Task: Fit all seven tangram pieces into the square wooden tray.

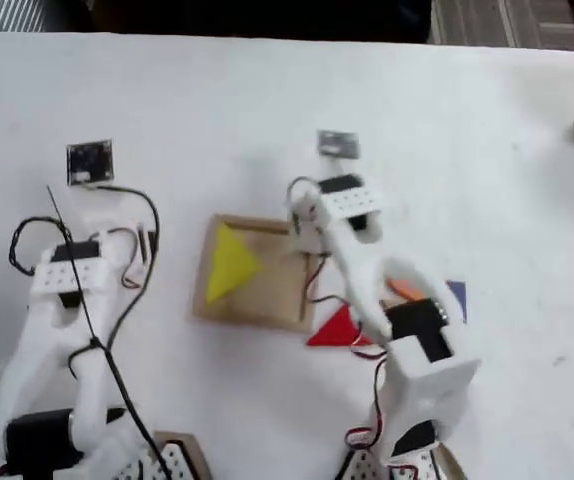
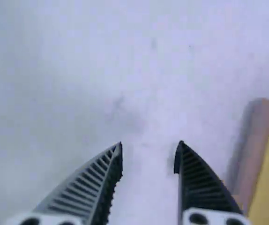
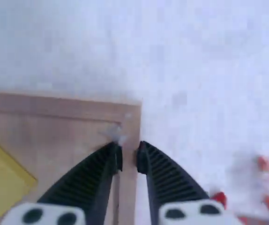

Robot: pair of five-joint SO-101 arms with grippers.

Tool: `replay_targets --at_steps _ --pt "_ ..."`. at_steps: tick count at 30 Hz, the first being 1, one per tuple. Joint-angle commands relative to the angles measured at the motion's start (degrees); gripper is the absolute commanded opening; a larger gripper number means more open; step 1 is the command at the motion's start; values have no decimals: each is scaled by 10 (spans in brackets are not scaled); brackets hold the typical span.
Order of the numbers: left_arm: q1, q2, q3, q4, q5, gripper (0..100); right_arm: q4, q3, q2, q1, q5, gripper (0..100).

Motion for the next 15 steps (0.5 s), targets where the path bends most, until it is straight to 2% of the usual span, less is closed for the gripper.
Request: replay_targets --at_steps 1,4,7,10,15 --pt "-1 -1 -4 -14 0 195 32 -48 -8 46 11 18" --pt "-1 -1 -3 -14 0 195 51 -55 -8 53 27 24" --pt "-1 -1 -3 -14 0 196 86 -58 -9 20 111 67" --pt "-1 -1 -2 -14 0 199 116 -72 -15 -8 114 121" --pt "-1 -1 -2 -14 0 199 138 -90 -45 -7 117 193"
